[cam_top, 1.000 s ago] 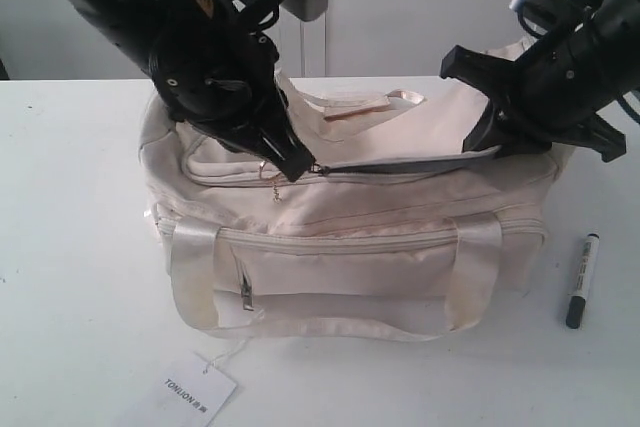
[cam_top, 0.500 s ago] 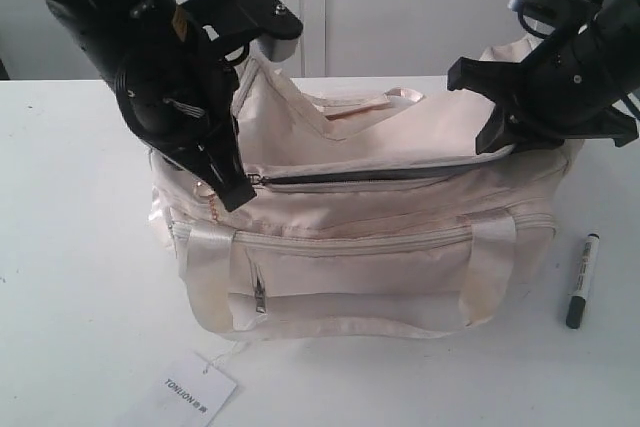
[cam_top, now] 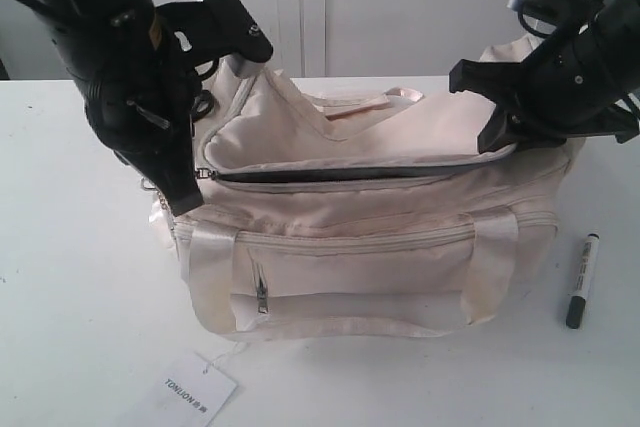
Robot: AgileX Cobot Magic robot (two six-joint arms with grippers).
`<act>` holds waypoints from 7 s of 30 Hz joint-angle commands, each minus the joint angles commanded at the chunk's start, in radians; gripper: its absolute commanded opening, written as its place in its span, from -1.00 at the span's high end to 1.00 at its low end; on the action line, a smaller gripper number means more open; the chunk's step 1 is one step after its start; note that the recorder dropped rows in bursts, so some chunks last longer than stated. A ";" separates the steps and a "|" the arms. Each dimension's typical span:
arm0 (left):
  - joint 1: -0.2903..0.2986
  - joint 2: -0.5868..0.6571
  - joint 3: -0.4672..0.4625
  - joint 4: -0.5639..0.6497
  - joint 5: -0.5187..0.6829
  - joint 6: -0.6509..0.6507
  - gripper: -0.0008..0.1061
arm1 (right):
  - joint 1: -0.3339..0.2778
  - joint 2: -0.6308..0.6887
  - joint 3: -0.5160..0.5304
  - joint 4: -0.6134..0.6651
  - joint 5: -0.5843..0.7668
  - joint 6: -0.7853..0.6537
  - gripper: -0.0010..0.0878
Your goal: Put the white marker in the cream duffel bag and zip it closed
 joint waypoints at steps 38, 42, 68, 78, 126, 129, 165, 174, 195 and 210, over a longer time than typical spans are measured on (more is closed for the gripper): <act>0.247 -0.032 0.000 -0.526 -0.114 0.149 0.99 | 0.000 -0.002 0.000 0.031 0.079 0.054 -0.10; 0.317 -0.032 0.000 -0.730 -0.110 0.301 0.99 | 0.000 -0.015 -0.002 0.031 0.095 0.056 -0.12; 0.338 0.137 0.002 -0.793 -0.155 0.398 -0.05 | 0.000 -0.105 -0.002 0.031 0.107 0.056 -0.12; 0.338 0.178 0.002 -0.770 -0.098 0.404 -0.05 | 0.000 -0.105 -0.002 0.031 0.097 0.056 -0.12; 0.338 0.058 -0.001 -0.768 -0.110 0.593 0.99 | 0.000 -0.105 -0.002 0.033 0.087 0.046 -0.12; 0.337 0.040 0.001 -0.766 -0.117 0.686 0.99 | 0.000 -0.105 -0.002 0.030 0.087 0.047 -0.12; 0.266 -0.079 0.421 -0.827 -0.650 1.448 0.26 | 0.000 -0.105 0.002 0.024 0.078 0.023 -0.12; 0.266 -0.079 0.421 -0.827 -0.655 1.448 0.77 | 0.000 -0.105 0.002 0.024 0.072 0.022 -0.12; 0.266 -0.152 0.419 -0.871 -0.660 1.434 0.99 | 0.000 -0.105 0.002 0.024 0.065 0.006 -0.12; 0.266 -0.230 0.419 -0.871 -0.697 1.347 0.99 | 0.000 -0.105 0.002 0.021 0.073 0.000 -0.32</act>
